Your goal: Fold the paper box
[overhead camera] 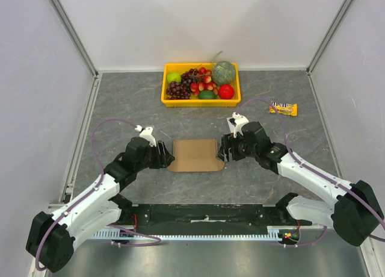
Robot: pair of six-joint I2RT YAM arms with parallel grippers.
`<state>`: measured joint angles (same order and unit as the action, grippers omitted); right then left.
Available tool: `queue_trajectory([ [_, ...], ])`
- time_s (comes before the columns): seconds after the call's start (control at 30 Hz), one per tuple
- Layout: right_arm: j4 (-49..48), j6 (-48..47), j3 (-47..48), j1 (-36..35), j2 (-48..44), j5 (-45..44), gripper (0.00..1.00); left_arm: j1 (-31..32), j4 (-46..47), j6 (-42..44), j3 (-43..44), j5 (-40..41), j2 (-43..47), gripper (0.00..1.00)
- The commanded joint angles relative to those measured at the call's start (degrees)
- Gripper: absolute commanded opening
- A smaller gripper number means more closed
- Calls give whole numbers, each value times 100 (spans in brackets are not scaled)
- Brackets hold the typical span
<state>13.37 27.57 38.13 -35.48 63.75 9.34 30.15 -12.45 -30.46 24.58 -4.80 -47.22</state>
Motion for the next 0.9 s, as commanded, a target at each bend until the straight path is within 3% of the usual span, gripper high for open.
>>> queue_trajectory([
  [0.0,-405,319,-51,-300,164,244,78,140,357,-373,-199,-329,73,61],
  [0.33,-572,696,-60,-1048,648,-116,74,245,366,-461,-278,-267,-103,65],
  [0.87,-133,714,-86,-1145,806,-724,71,518,331,-549,-287,-250,-226,64],
])
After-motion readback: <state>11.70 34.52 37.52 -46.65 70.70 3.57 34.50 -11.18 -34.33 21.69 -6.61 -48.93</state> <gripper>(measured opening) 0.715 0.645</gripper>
